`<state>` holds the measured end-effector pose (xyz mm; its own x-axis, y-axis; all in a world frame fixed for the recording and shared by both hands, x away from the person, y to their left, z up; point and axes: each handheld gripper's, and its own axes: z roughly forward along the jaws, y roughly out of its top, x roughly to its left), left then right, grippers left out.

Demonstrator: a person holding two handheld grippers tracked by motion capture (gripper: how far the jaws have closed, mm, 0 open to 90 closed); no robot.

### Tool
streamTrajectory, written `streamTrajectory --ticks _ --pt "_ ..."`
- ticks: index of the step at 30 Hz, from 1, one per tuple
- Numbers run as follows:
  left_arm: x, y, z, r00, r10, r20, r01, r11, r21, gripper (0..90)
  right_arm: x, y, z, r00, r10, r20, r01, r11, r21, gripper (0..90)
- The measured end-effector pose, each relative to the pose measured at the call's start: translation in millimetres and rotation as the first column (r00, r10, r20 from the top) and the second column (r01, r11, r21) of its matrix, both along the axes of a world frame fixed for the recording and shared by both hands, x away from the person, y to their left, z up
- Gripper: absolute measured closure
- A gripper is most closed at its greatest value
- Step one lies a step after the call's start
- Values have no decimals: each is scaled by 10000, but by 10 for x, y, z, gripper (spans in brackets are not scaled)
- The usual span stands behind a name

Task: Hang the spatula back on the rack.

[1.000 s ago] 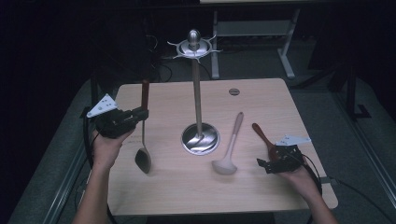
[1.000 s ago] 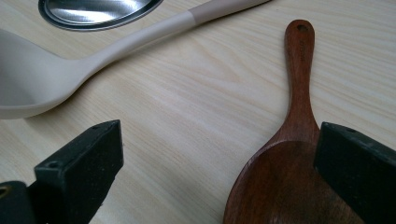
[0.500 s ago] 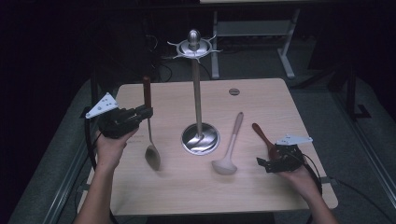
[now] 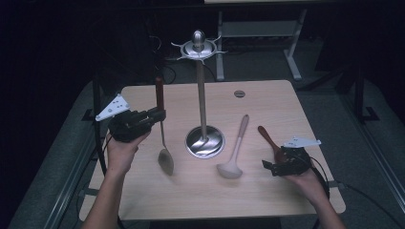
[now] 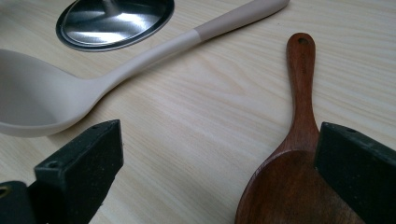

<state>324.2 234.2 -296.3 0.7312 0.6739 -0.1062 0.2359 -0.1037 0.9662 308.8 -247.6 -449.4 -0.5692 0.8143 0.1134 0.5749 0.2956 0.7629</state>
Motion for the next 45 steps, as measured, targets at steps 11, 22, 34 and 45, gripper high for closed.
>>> streamTrajectory --ticks 11,22,34,45 --pt "-100 -201 56 9995 -253 192 256 9995 -162 741 -22 66 143 9996 100 249 -109 9993 357 52" --pt "-135 -420 58 9988 -426 261 427 9991 -52 740 64 196 558 9958 509 765 -607 9894 1320 150" --pt "-144 -591 169 9972 -202 727 208 9998 -74 741 146 542 1167 9710 1451 1900 -1922 9463 2599 301" --pt "-139 -725 207 9960 -161 874 163 9999 -14 740 222 965 1613 9318 2367 2752 -3162 9016 2951 378"
